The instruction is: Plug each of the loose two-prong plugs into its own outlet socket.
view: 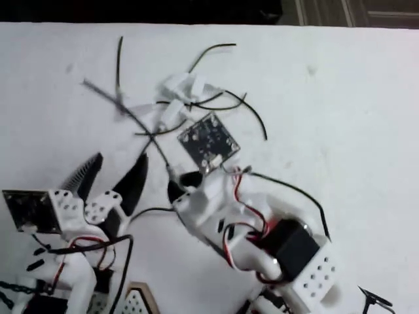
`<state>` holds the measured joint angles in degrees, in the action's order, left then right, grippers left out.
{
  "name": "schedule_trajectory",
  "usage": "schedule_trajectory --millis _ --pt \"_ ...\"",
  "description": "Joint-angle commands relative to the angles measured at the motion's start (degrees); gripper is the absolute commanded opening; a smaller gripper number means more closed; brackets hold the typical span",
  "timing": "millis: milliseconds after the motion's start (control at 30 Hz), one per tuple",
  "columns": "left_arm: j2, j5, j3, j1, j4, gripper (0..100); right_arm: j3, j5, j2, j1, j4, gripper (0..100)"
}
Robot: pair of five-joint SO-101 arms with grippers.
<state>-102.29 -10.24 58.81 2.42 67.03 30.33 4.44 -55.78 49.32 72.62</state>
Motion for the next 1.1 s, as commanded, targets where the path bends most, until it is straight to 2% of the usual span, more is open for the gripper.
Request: schedule_trajectory --millis 0,100,333,567,733,933,1067 --pt "-1.10 -0.18 1.32 0.40 -1.32 28 1.93 0.62 -2.51 0.84 -4.26 1.7" --pt "-1.10 2.29 1.23 1.01 -1.23 28 5.27 0.44 -2.68 0.84 -7.96 1.7" --pt "-1.36 7.30 1.41 8.04 1.67 28 8.88 0.09 -2.59 0.75 -12.88 1.7" --pt "-1.36 9.14 1.32 8.92 1.67 28 8.88 0.09 -1.36 -1.27 -12.88 1.7" --pt "-1.36 9.23 1.32 6.46 1.23 28 8.62 0.09 1.36 -4.18 -12.79 1.7" --pt "-1.36 8.79 1.58 -0.48 -1.67 28 7.91 -1.67 -2.07 -4.09 -12.53 1.7" --pt "-1.27 8.70 2.29 -1.36 -2.11 28 8.09 -1.58 -4.70 -3.38 -12.35 1.7"
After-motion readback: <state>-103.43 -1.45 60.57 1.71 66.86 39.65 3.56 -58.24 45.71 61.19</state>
